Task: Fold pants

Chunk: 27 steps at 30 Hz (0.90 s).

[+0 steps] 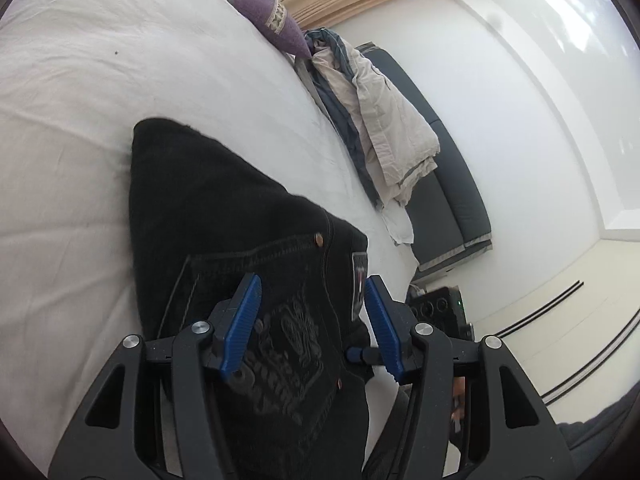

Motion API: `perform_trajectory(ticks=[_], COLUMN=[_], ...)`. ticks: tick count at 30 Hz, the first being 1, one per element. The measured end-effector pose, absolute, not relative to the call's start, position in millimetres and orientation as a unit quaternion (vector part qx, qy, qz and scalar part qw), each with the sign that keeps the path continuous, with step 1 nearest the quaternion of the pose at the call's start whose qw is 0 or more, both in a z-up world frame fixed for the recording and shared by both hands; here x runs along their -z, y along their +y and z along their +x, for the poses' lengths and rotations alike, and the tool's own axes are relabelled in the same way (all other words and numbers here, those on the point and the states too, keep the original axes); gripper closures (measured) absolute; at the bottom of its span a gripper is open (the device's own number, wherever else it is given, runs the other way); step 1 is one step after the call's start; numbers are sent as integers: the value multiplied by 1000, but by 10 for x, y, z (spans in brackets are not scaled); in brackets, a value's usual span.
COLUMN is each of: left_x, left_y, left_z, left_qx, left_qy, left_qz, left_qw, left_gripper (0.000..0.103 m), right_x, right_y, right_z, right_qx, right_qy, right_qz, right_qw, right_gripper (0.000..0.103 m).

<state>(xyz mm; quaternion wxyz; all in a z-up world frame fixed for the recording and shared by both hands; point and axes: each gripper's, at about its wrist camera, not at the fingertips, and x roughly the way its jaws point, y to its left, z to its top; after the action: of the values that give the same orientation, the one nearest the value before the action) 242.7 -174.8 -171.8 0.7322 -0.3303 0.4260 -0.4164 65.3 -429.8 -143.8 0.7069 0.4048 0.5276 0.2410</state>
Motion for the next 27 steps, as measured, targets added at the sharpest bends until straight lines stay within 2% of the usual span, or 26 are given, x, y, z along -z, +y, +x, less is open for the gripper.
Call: perform_trajectory(ticks=[6, 13, 15, 17, 19, 21, 27], left_x=[1780, 1650, 1536, 1431, 1370, 1352, 1510], left_y=[-1748, -1603, -1665, -1551, -1405, -1268, -1286], left_z=[1685, 1178, 1116, 1109, 1250, 1486, 1982], left_qx=[459, 482, 491, 472, 439, 395, 331], left_qy=[462, 490, 498, 485, 474, 470, 509], left_qz=[-267, -245, -213, -198, -213, -226, -223], left_qw=[710, 684, 682, 709, 734, 757, 762], left_gripper=[51, 50, 50, 50, 48, 41, 41], right_x=[1419, 1381, 1272, 1080, 932, 879, 1029], right_y=[-4304, -4325, -4348, -4417, -4543, -4649, -4678], right_z=[632, 589, 558, 510, 503, 571, 925], right_qx=[-236, -238, -245, -251, -241, -219, -184], right_qy=[528, 523, 516, 491, 466, 463, 500], right_qz=[402, 404, 398, 388, 382, 370, 341], right_qw=[710, 712, 718, 738, 761, 775, 774], right_gripper=[78, 77, 70, 55, 44, 43, 43])
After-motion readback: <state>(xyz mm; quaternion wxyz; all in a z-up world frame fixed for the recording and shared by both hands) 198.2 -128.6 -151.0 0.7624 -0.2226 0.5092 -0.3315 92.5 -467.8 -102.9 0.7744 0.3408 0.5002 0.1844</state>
